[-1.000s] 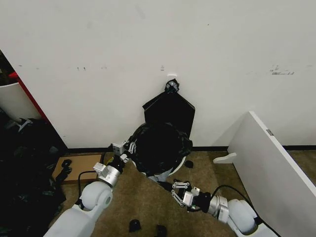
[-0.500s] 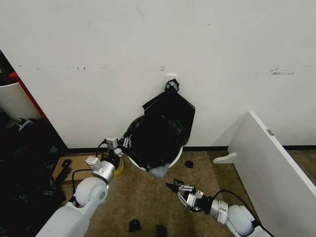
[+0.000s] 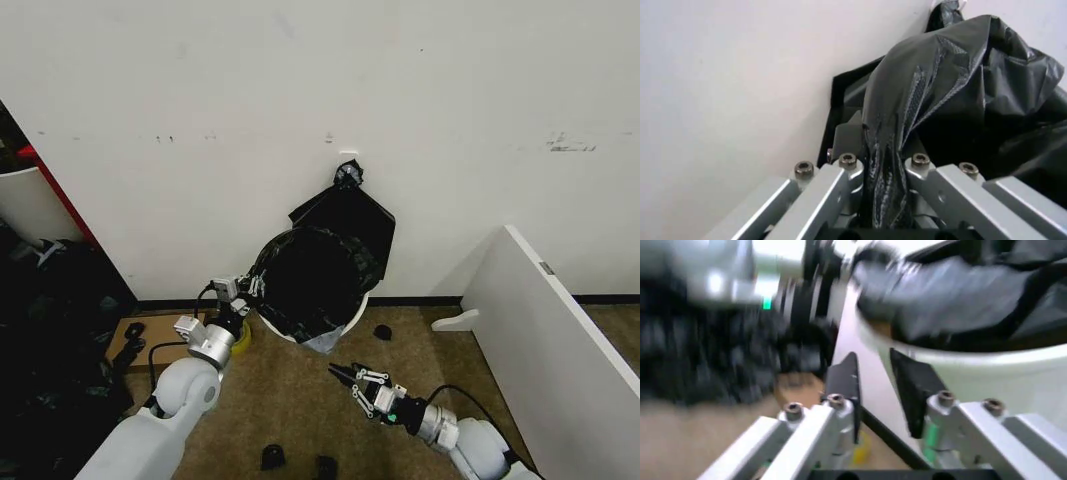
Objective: Place the garbage bag over the trash bin.
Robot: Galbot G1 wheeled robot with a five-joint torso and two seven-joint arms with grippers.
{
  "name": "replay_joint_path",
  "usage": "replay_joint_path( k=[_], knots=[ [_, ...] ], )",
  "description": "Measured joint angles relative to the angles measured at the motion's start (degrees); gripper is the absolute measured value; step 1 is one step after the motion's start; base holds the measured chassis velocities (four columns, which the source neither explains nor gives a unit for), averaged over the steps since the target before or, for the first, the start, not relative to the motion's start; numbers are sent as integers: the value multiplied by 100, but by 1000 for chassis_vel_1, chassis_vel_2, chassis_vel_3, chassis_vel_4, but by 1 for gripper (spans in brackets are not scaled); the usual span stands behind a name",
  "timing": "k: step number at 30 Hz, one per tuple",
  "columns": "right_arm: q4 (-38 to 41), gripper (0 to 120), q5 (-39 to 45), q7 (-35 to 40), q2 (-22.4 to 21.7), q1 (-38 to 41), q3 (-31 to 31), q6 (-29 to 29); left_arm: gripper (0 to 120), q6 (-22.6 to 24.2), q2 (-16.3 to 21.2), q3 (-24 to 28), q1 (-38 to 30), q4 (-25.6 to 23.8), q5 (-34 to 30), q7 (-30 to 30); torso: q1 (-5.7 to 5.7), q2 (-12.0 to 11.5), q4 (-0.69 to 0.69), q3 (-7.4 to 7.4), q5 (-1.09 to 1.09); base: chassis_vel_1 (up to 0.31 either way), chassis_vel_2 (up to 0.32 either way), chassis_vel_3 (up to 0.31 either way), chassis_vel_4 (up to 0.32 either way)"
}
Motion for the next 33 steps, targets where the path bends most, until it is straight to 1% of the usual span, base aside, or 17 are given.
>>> replay_joint_path(
  k=[1, 2, 4, 6, 7, 8, 10, 11, 13, 16, 18, 19, 20, 22, 24, 30, 33],
  knots=[
    [198, 27, 452, 169, -55, -91, -124, -173, 4, -24, -12, 12, -5, 17, 17, 0, 0, 0, 0, 0, 2, 0, 0, 0, 0],
    [198, 27, 452, 169, -55, -91, -124, -173, 4, -24, -12, 12, -5, 17, 17, 0, 0, 0, 0, 0, 2, 0, 0, 0, 0],
    [668, 34, 1348, 673, -183, -288, -405, -583, 4, -65, -36, 26, -11, 45, 71, 0, 0, 0, 1, 0, 1, 0, 0, 0, 0],
    [964, 41, 1835, 1038, -250, -404, -572, -812, 4, -86, -43, 29, -13, 56, 101, 0, 0, 0, 1, 0, 0, 0, 0, 0, 0],
    [1056, 43, 1982, 1152, -268, -434, -616, -885, 4, -88, -46, 30, -13, 57, 108, 0, 0, 0, 1, 0, 1, 0, 0, 0, 0],
    [1354, 51, 2453, 1506, -323, -543, -752, -1118, 4, -97, -49, 32, -13, 59, 124, 2, 0, 0, 1, 0, 0, 0, 0, 0, 0],
    [1727, 60, 3058, 1964, -366, -672, -901, -1381, 4, -104, -49, 30, -12, 60, 151, 3, 0, 0, 1, 0, 0, 0, 0, 0, 0],
    [1727, 60, 3058, 1964, -366, -672, -901, -1381, 4, -104, -49, 30, -12, 60, 151, 3, 0, 0, 1, 0, 0, 0, 0, 0, 0],
    [1990, 68, 3419, 2422, -365, -723, -1007, -1577, 4, -112, -44, 26, -1, 61, 166, 3, 0, 0, 1, 0, 0, 0, 0, 0, 0],
    [2401, 82, 3880, 3435, -293, -714, -1178, -1979, 4, -121, -36, 19, 16, 55, 170, 3, 0, 0, 1, 0, 0, 0, 0, 0, 0],
    [2629, 88, 4068, 4034, -222, -673, -1248, -2210, 4, -125, -32, 16, 24, 42, 170, 4, 0, 0, 1, 0, 0, 0, 0, 0, 0],
    [2629, 88, 4068, 4034, -222, -673, -1248, -2210, 4, -125, -32, 16, 24, 42, 170, 4, 0, 0, 1, 0, 0, 0, 0, 0, 0],
    [2727, 93, 4151, 4289, -184, -645, -1272, -2321, 4, -126, -28, 14, 26, 36, 170, 5, 0, 0, 1, 0, 0, 0, 0, 0, 0],
    [2885, 99, 4284, 4655, -107, -578, -1299, -2454, 4, -128, -15, 12, 29, 31, 171, 6, 0, 0, 1, 0, 1, 0, 0, 0, 0],
    [2977, 100, 4362, 4868, -46, -517, -1304, -2538, 4, -132, -10, 10, 33, 29, 173, 6, 0, 0, 2, 0, 0, 0, 0, 0, 0],
    [3004, 99, 4442, 5117, 70, -383, -1305, -2721, 4, -138, -14, 19, 37, 24, 183, 8, -1, 0, 1, 0, 0, 0, 0, 0, 0],
    [2898, 87, 4447, 5202, 146, -334, -1351, -2817, 4, -139, -20, 26, 36, -1, 184, 9, -1, 0, 1, 0, 1, 0, 0, 0, 0]
  ],
)
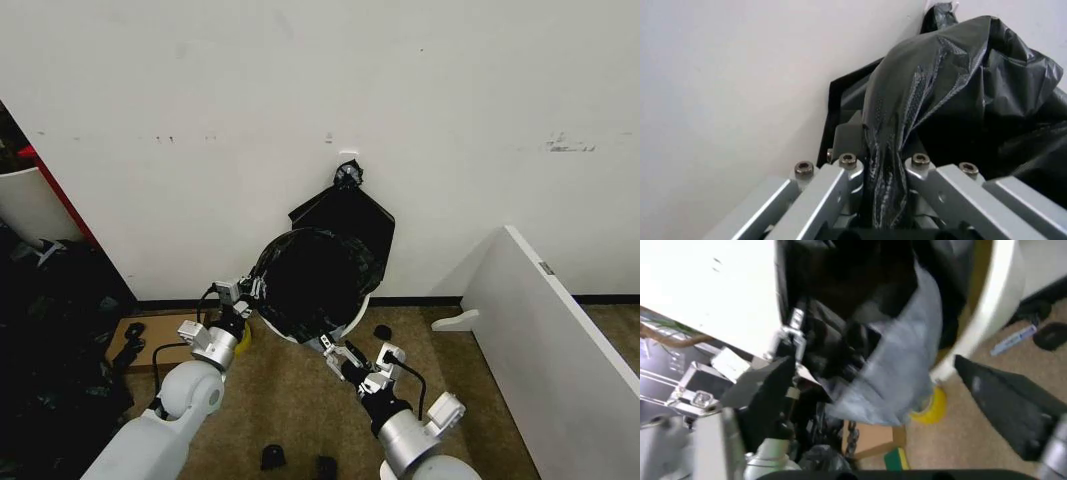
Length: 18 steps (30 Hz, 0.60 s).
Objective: Place the garbage bag over the trash bin.
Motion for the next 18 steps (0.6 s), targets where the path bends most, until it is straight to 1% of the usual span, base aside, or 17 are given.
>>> replay_joint_path(
  k=[1, 2, 7, 8, 9, 14, 15, 16, 17, 18],
  knots=[
    [0, 87, 0, 0, 0, 0, 0, 0, 4, 0, 0, 0, 0, 0, 0, 0, 0, 0, 0, 0, 0, 0, 0, 0, 0],
    [-48, 84, -12, 1, 22, 8, -23, -8, 4, -1, -2, 0, 0, -14, 0, 0, 0, 0, 0, 0, 0, 0, 0, 0, 0],
    [-187, 62, -104, -80, 51, 28, -46, 5, 4, -1, 6, -22, 38, -94, -7, 0, 0, 0, 0, 0, 0, 0, 0, 0, 0],
    [-195, 58, -121, -115, 45, 29, -41, 26, 4, -2, 9, -29, 41, -99, -8, 1, 0, 0, 0, 0, 0, 0, 0, 0, 0],
    [-195, 58, -121, -115, 45, 29, -41, 26, 4, -2, 9, -29, 41, -99, -8, 1, 0, 0, 0, 0, 0, 0, 0, 0, 0],
    [-214, 37, -267, -362, 20, -19, -56, 219, 4, -4, 8, -44, 52, -101, -9, 0, 0, 0, 0, 0, 0, 0, 0, 0, 0],
    [-229, 34, -311, -414, 18, -32, -65, 260, 4, -5, 3, -44, 60, -104, -8, 0, 0, 0, 0, 0, 0, 0, 0, 0, 0],
    [-229, 34, -311, -414, 18, -32, -65, 260, 4, -5, 3, -44, 60, -104, -8, 0, 0, 0, 0, 0, 0, 0, 0, 0, 0],
    [-257, 27, -375, -489, 12, -49, -74, 312, 4, -5, -4, -44, 71, -109, -5, -1, 0, 0, 0, 0, 0, 0, 0, 0, 0],
    [-279, 24, -415, -526, 6, -61, -77, 334, 4, -5, -8, -45, 81, -119, -4, -2, 0, 0, 0, 0, 0, 0, 0, 0, 0]
  ],
)
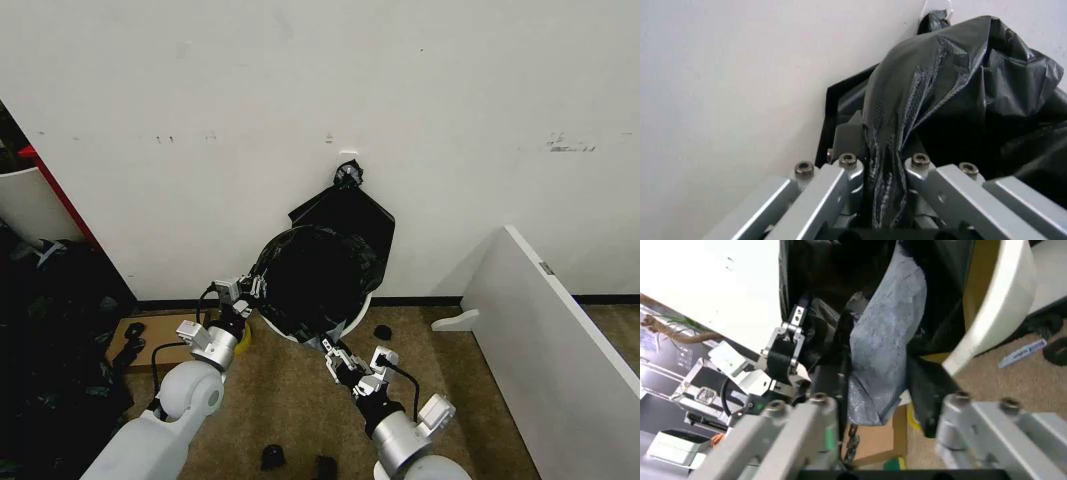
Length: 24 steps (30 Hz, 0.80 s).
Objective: Place the garbage bag over the trash bin.
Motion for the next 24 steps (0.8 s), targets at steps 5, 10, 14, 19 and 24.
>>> replay_joint_path(
  k=[5, 10, 14, 19, 24],
  knots=[
    [-113, 8, -127, -103, -4, -16, -24, 88, 4, 23, 17, -21, 33, -96, -152, -26, 0, 0, 0, 0, 0, 0, 0, 0, 0],
    [-438, 0, -389, -879, -48, -126, -37, 458, 4, 105, 72, -86, 27, -179, -427, -116, 0, 0, 1, 0, 1, 0, 0, 0, 0],
    [-805, 0, -637, -1459, -103, -203, -19, 658, 4, 215, 102, -121, 29, -282, -688, -150, 0, 0, -1, 0, 0, 0, 0, 0, 0],
    [-1520, 0, -1074, -2500, -105, -194, 100, 1074, 4, 344, 143, -179, 46, -390, -938, -206, 0, 0, 0, 0, 1, 0, 0, 0, 0],
    [-1894, 0, -1285, -2758, -77, -118, 133, 1161, 4, 487, 164, -227, 63, -537, -1165, -238, 0, 0, 0, 0, 1, 0, 0, 0, 0]
  ],
)
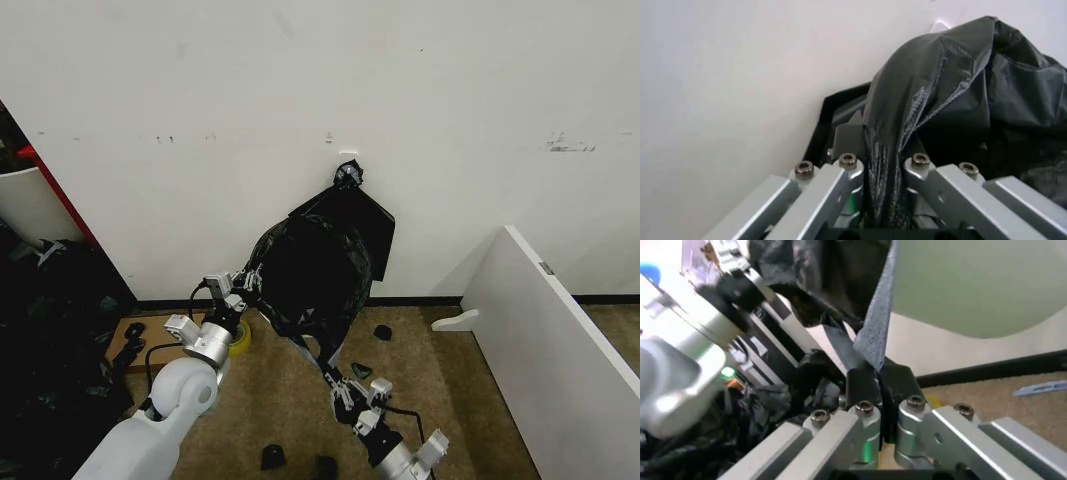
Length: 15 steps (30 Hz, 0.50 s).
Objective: Place the garbage bag over the trash bin.
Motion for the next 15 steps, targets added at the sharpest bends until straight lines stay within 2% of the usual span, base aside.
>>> replay_joint_path(
  k=[5, 11, 15],
  knots=[
    [-521, 0, -530, -37, 101, 197, 158, 144, 4, 135, 31, -23, 61, -139, -65, -3, 0, 0, 1, 0, 0, 0, 0, 0, 0],
    [-1575, 0, -2024, 65, 349, 640, 502, 509, 4, 505, 6, -10, 154, -520, -291, -80, 0, 0, 1, 0, 0, 0, 0, 0, 0],
    [-2083, 0, -2530, 325, 468, 933, 670, 759, 4, 611, 34, 10, 213, -635, -269, -88, 1, 0, 1, 0, 1, 0, 0, 0, 0]
  ],
)
